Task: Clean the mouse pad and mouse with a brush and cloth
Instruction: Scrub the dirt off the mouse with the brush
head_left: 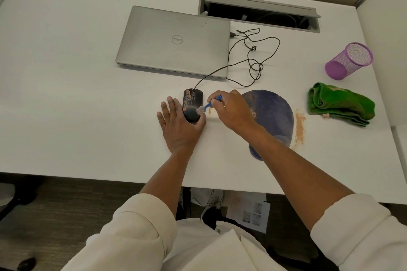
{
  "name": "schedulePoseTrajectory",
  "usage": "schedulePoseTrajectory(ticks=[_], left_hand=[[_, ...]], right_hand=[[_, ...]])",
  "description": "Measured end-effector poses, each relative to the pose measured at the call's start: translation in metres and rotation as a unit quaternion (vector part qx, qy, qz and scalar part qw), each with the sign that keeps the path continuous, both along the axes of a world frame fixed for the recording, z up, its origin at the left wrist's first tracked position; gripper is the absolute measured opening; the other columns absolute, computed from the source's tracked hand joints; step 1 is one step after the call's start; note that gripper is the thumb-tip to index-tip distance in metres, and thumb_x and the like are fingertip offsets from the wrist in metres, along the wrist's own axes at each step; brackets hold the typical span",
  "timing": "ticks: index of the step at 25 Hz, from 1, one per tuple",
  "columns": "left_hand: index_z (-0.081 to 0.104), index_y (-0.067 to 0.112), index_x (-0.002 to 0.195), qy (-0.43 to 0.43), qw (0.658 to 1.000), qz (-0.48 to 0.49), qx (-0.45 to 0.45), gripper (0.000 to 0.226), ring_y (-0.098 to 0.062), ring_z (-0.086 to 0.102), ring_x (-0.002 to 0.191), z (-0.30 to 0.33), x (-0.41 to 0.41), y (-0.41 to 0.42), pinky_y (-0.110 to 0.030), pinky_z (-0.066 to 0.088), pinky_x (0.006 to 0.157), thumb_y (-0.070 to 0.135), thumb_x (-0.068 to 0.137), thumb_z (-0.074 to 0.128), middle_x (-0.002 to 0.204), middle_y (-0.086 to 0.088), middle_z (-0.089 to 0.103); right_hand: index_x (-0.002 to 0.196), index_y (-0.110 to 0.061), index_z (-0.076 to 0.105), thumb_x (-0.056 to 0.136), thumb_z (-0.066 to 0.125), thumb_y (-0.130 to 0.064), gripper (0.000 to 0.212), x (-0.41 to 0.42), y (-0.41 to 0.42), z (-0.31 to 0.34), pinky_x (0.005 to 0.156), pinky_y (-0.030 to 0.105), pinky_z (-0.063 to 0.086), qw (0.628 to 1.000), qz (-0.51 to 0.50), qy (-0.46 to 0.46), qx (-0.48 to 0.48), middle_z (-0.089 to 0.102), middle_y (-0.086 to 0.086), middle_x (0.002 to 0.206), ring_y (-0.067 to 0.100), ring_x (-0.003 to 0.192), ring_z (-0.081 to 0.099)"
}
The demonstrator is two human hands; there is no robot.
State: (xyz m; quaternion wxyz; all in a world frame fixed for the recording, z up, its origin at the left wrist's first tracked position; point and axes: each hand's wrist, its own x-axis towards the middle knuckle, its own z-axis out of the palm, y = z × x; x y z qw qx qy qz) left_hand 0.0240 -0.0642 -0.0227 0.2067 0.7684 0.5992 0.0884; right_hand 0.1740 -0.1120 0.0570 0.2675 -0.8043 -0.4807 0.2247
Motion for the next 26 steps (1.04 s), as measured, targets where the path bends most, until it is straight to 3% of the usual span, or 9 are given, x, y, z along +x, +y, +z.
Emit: schedulePoseTrajectory(ticks=[2, 5, 8, 11, 15, 19, 21, 24, 26], left_hand=[[0.015, 0.009, 0.162, 0.0, 1.0, 0.001, 0.001, 0.107, -0.027, -0.001, 0.158, 0.001, 0.0, 0.0, -0.041, -0.006, 0.126, 0.079, 0.085, 0.039, 0.171, -0.009, 0.008], [0.016, 0.009, 0.162, -0.001, 1.0, 0.001, 0.001, 0.108, -0.027, 0.0, 0.158, 0.0, 0.0, 0.0, -0.042, -0.005, 0.127, 0.08, 0.084, 0.038, 0.171, -0.008, 0.008], [0.017, 0.008, 0.162, -0.006, 1.0, 0.006, 0.004, 0.107, -0.027, 0.0, 0.158, -0.001, 0.001, -0.001, -0.042, -0.004, 0.127, 0.079, 0.085, 0.039, 0.171, -0.009, 0.009], [0.017, 0.008, 0.161, -0.011, 1.0, 0.009, 0.003, 0.106, -0.026, 0.0, 0.158, 0.0, 0.001, 0.0, -0.042, -0.004, 0.128, 0.077, 0.085, 0.041, 0.171, -0.009, 0.009], [0.015, 0.008, 0.162, -0.003, 1.0, 0.006, -0.001, 0.105, -0.026, -0.002, 0.158, 0.001, 0.0, 0.0, -0.042, -0.004, 0.128, 0.075, 0.086, 0.045, 0.171, -0.008, 0.007], [0.016, 0.008, 0.162, -0.006, 1.0, 0.006, -0.004, 0.106, -0.026, -0.002, 0.158, 0.003, 0.001, -0.001, -0.042, -0.005, 0.128, 0.076, 0.087, 0.044, 0.171, -0.008, 0.007], [0.015, 0.008, 0.162, -0.004, 1.0, 0.006, -0.005, 0.106, -0.026, -0.003, 0.158, 0.003, 0.001, 0.0, -0.043, -0.005, 0.128, 0.077, 0.087, 0.043, 0.171, -0.008, 0.006], [0.014, 0.008, 0.162, 0.003, 1.0, 0.002, -0.006, 0.107, -0.027, -0.003, 0.158, 0.002, 0.001, 0.0, -0.043, -0.005, 0.127, 0.078, 0.086, 0.041, 0.171, -0.008, 0.006], [0.015, 0.008, 0.162, 0.0, 1.0, 0.003, -0.005, 0.107, -0.026, -0.002, 0.158, 0.002, 0.001, -0.001, -0.042, -0.005, 0.127, 0.079, 0.084, 0.039, 0.171, -0.008, 0.007]], right_hand=[[0.11, -0.022, 0.071, 0.099, 0.048, -0.026, 0.025, -0.001, 0.003, 0.0, 0.069, 0.028, 0.048, 0.998, -0.027, -0.018, 0.054, 0.058, -0.004, 0.09, 0.017, 0.093, 0.053], [0.106, -0.023, 0.071, 0.098, 0.047, -0.025, 0.025, 0.0, 0.013, 0.001, 0.077, 0.032, 0.049, 0.999, -0.018, -0.004, 0.047, 0.07, -0.001, 0.099, 0.017, 0.1, 0.052], [0.086, -0.025, 0.066, 0.093, 0.048, -0.02, 0.021, -0.002, 0.016, 0.004, 0.078, 0.04, 0.051, 0.999, 0.009, 0.035, 0.009, 0.069, 0.0, 0.089, 0.018, 0.092, 0.054], [0.089, -0.014, 0.068, 0.095, 0.049, -0.02, 0.021, -0.001, 0.02, 0.008, 0.079, 0.046, 0.055, 0.999, -0.01, 0.044, 0.006, 0.069, 0.005, 0.084, 0.022, 0.085, 0.062], [0.101, -0.012, 0.071, 0.096, 0.052, -0.018, 0.02, 0.001, 0.033, 0.017, 0.079, 0.037, 0.054, 0.996, -0.068, 0.046, 0.038, 0.073, 0.004, 0.096, 0.019, 0.087, 0.065], [0.095, -0.007, 0.071, 0.094, 0.052, -0.02, 0.023, 0.003, 0.039, 0.018, 0.074, 0.036, 0.055, 0.997, -0.036, 0.042, -0.053, 0.074, 0.007, 0.088, 0.015, 0.075, 0.065], [0.097, -0.005, 0.07, 0.095, 0.05, -0.023, 0.027, 0.005, 0.041, 0.023, 0.066, 0.033, 0.053, 0.997, -0.041, 0.031, -0.053, 0.075, 0.009, 0.085, 0.011, 0.066, 0.063], [0.103, -0.007, 0.07, 0.098, 0.05, -0.024, 0.026, 0.002, 0.042, 0.026, 0.075, 0.038, 0.056, 0.998, -0.058, 0.037, -0.007, 0.074, 0.01, 0.092, 0.021, 0.082, 0.067], [0.1, -0.007, 0.07, 0.097, 0.05, -0.022, 0.025, -0.005, 0.039, 0.02, 0.08, 0.044, 0.056, 0.998, -0.042, 0.044, -0.026, 0.073, 0.01, 0.092, 0.025, 0.086, 0.068]])
